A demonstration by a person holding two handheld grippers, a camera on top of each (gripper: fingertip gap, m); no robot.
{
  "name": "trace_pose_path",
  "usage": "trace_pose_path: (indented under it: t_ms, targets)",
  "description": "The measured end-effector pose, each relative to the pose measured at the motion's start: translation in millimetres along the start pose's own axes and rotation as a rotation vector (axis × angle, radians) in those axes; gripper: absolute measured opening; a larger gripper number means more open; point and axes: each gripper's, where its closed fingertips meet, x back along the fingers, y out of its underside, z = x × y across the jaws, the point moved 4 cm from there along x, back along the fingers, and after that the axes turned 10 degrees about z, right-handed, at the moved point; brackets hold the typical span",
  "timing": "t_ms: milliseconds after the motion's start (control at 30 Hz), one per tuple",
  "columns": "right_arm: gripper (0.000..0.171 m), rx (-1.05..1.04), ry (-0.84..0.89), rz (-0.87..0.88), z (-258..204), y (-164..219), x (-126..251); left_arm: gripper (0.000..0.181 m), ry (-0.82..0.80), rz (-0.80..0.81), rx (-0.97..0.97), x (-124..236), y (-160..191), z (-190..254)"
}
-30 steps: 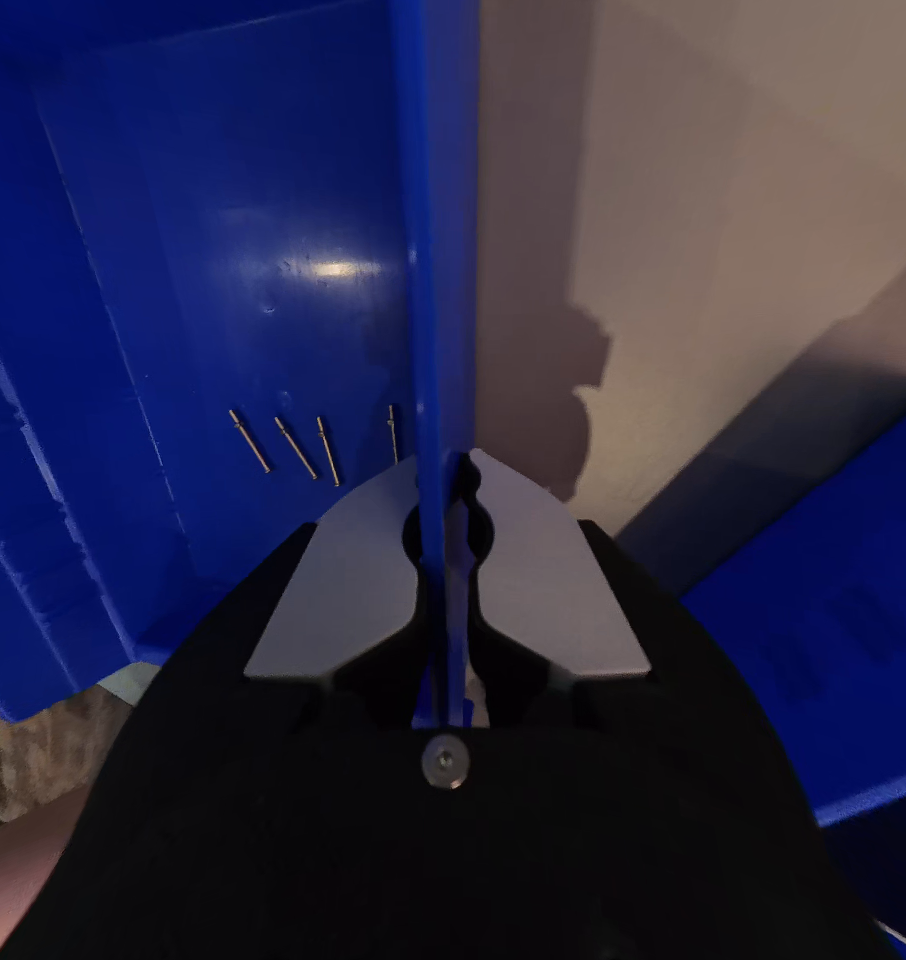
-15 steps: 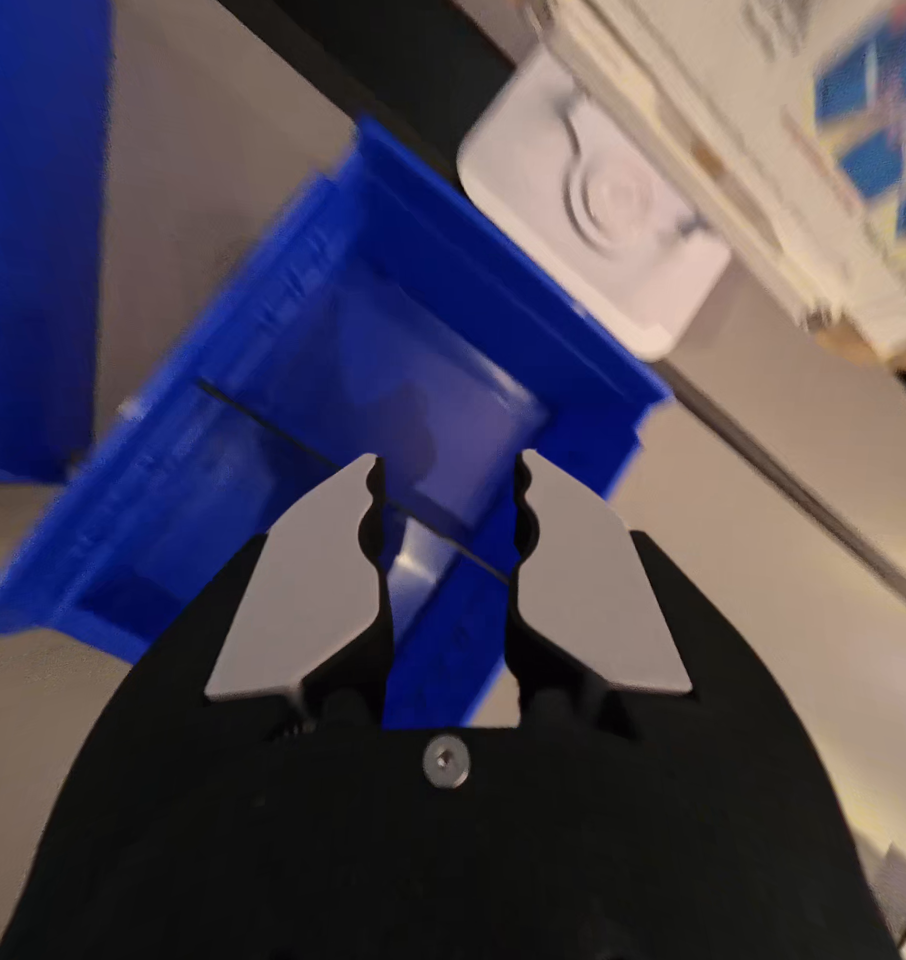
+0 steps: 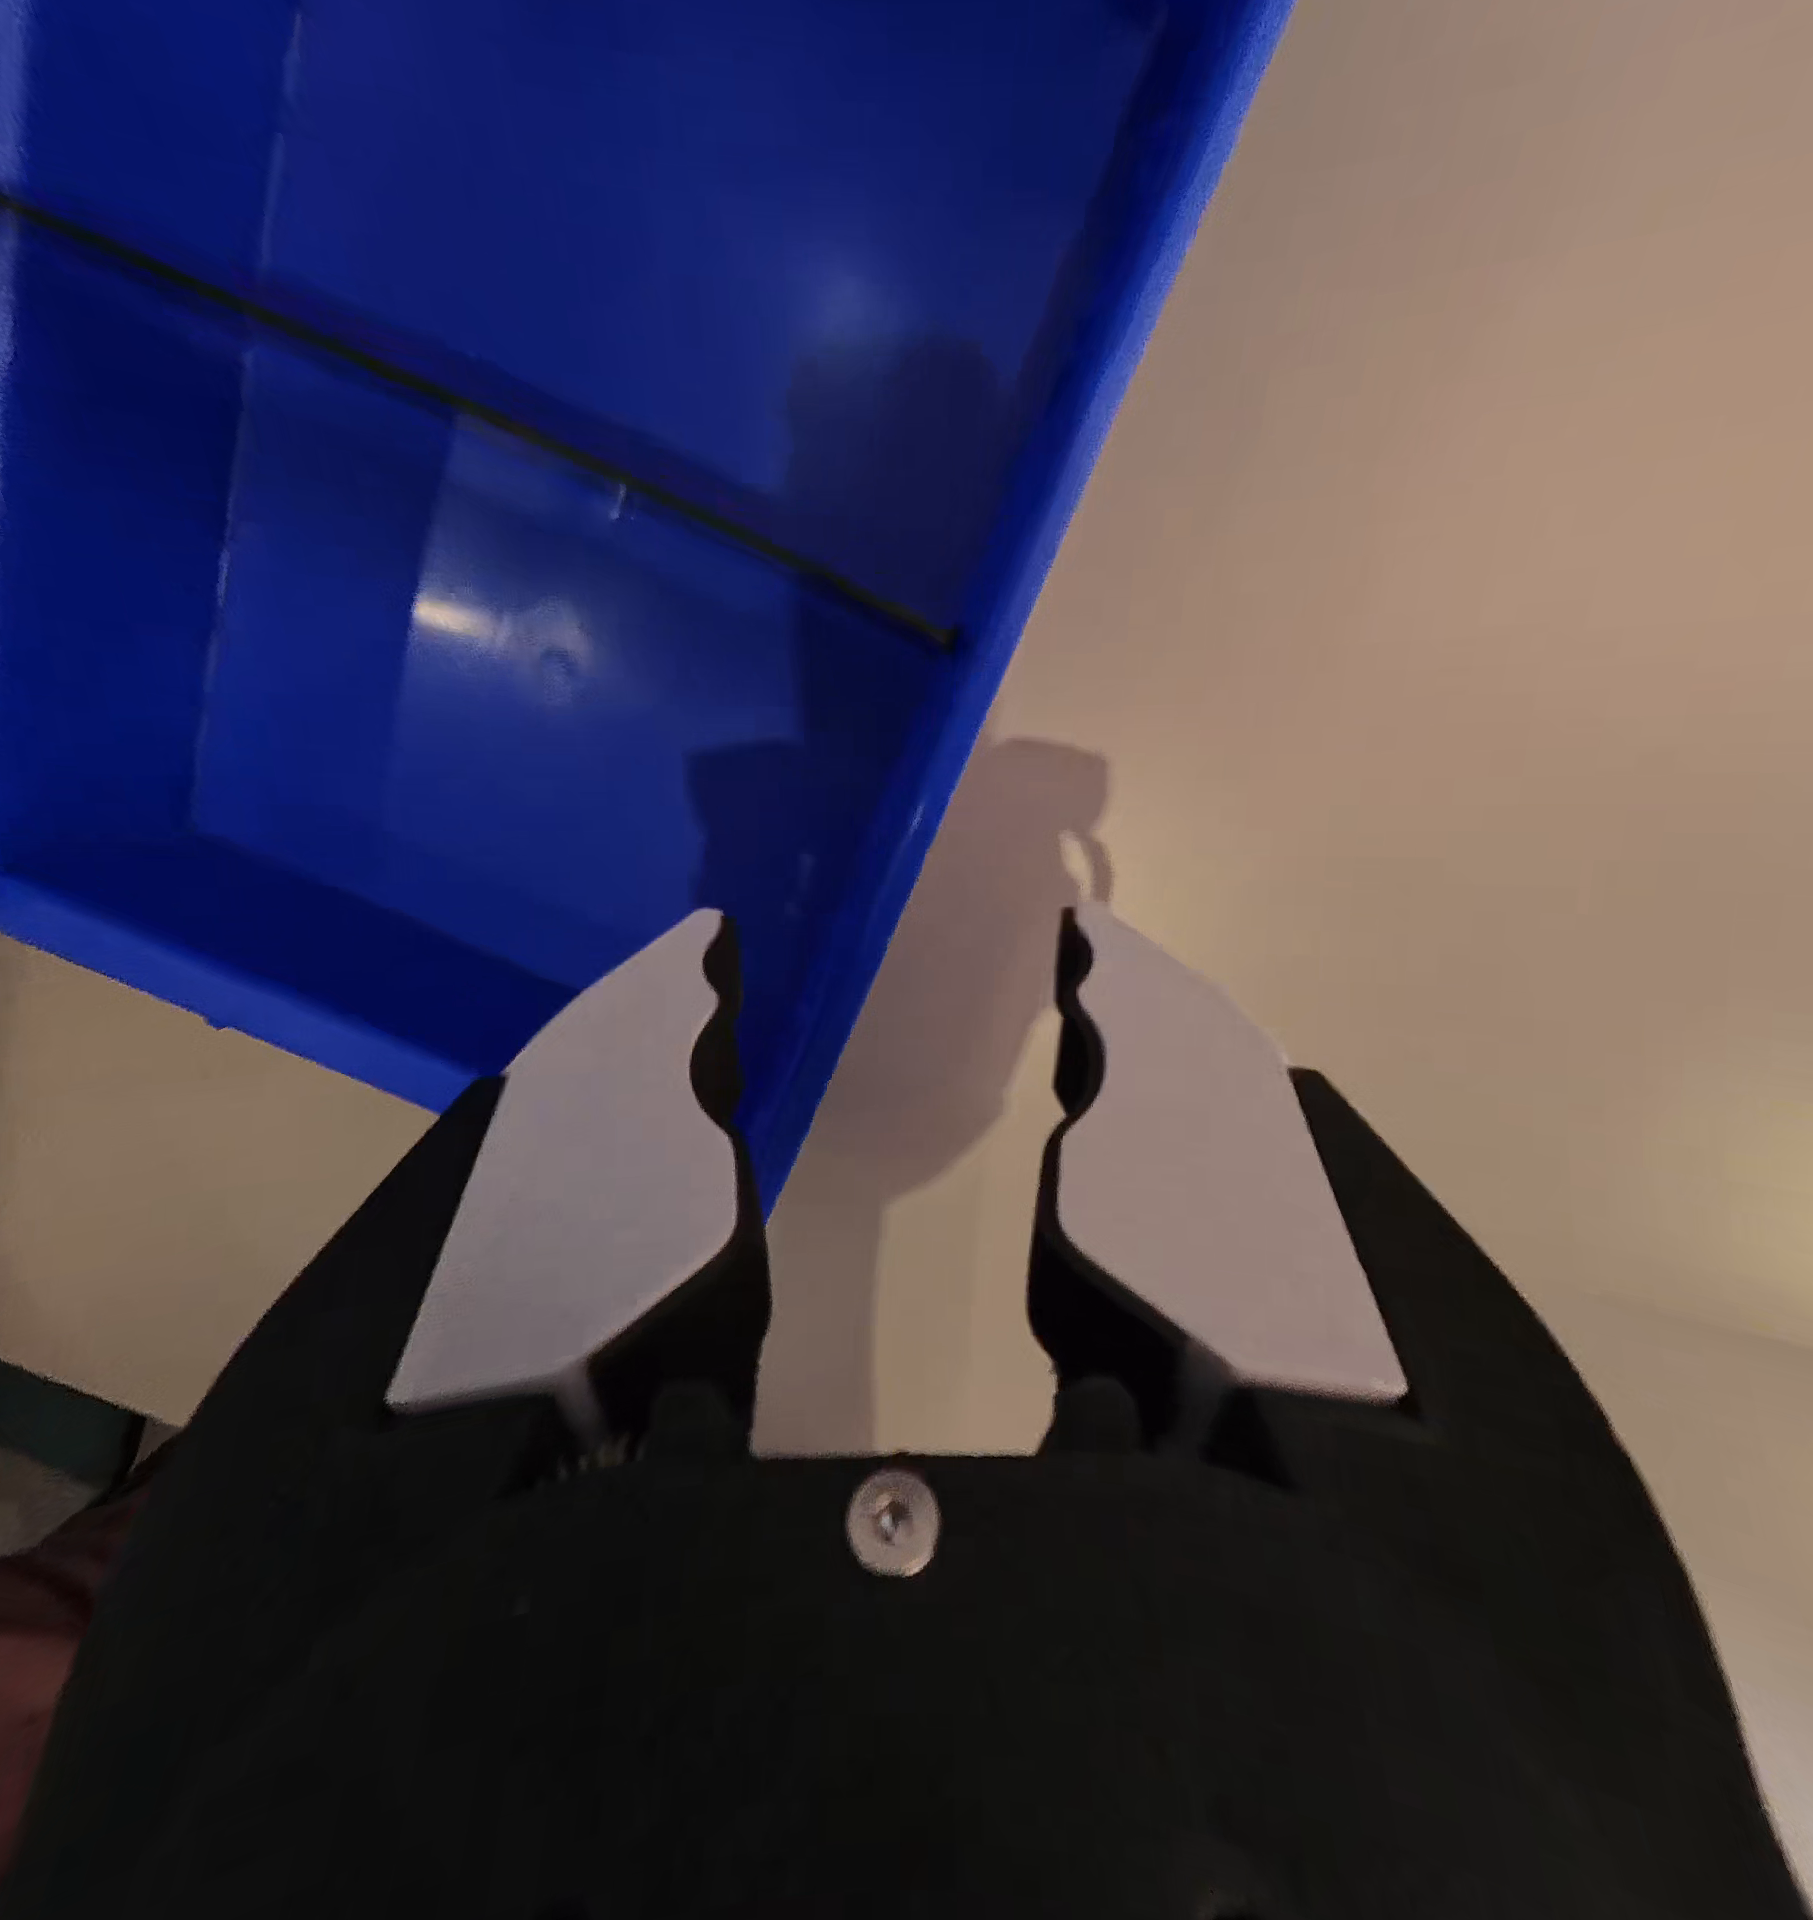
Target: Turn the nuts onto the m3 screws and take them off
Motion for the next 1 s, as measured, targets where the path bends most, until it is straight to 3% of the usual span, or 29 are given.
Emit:
trace_pose_path:
  t_ms: [100, 133, 200, 467, 1000]
  targets:
    - [0.033, -0.008, 0.002, -0.059, -1, 2, -10, 0.084, 0.010, -0.020, -0.026, -3, 1, 10]
    - [0.014, -0.013, -0.015, -0.067, -4, 2, -11, 0.083, 0.014, -0.025, -0.037, -3, 1, 13]
    - [0.010, -0.008, 0.019, -0.087, 0, 1, -13, 0.083, 0.031, -0.028, -0.049, -5, 1, 22]
    - [0.007, -0.078, -0.020, -0.084, 42, -3, -11, 0.083, 0.101, -0.012, -0.096, -7, -5, 55]
    - [0.008, -0.311, 0.076, -0.069, 224, 61, 37, 0.083, 0.140, -0.035, -0.078, -15, -1, 74]
